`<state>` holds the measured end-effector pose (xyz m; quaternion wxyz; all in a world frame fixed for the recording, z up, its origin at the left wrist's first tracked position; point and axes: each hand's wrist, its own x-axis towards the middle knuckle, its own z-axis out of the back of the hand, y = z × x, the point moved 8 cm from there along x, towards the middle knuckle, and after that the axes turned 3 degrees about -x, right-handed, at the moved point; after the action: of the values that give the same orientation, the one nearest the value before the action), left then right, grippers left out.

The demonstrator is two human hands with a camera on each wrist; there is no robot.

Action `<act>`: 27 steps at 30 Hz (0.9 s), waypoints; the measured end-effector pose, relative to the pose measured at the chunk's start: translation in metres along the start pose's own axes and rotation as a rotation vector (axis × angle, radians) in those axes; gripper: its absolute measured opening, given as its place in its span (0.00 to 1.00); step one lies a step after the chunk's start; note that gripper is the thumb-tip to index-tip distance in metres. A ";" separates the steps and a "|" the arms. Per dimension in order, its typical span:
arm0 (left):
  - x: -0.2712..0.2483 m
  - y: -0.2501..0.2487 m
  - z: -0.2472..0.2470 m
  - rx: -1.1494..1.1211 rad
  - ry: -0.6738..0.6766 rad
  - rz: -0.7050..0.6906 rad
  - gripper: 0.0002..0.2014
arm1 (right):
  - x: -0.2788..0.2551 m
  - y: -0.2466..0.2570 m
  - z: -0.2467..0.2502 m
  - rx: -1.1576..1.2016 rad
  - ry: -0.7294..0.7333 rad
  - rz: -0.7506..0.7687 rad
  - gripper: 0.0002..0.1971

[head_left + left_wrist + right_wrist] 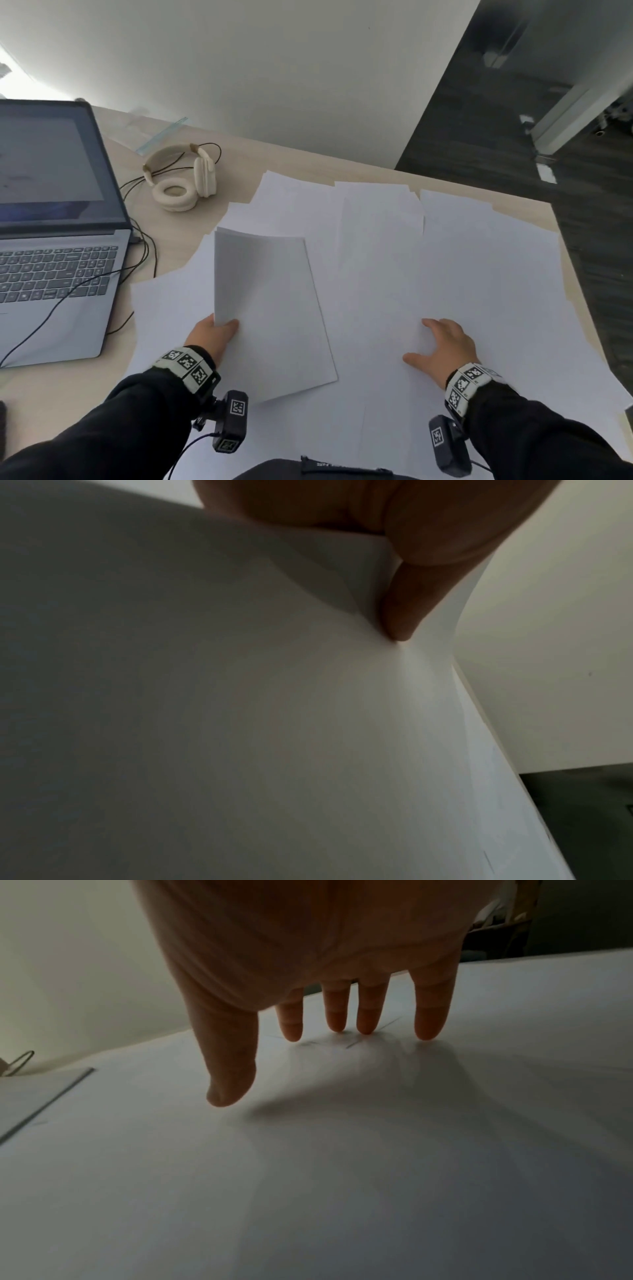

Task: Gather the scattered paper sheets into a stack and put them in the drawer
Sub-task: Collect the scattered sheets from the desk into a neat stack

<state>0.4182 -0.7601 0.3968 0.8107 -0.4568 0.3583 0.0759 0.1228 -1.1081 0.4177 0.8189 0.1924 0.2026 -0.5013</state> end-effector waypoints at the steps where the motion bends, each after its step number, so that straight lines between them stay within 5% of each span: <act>1: 0.001 0.001 -0.001 0.007 0.001 0.003 0.07 | 0.001 -0.002 -0.002 -0.024 0.008 -0.013 0.46; 12: 0.005 -0.004 -0.019 0.076 0.032 0.011 0.08 | 0.003 -0.002 0.001 -0.074 -0.010 -0.061 0.47; 16: 0.006 -0.004 -0.020 0.105 0.032 0.010 0.08 | 0.001 -0.003 -0.014 -0.046 0.032 -0.052 0.58; 27: 0.003 -0.003 -0.019 0.122 0.010 -0.004 0.07 | -0.014 0.007 -0.012 -0.101 -0.031 0.088 0.36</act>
<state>0.4120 -0.7778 0.3908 0.8354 -0.4077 0.3651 0.0500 0.1215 -1.0889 0.4160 0.8518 0.1518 0.2063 -0.4570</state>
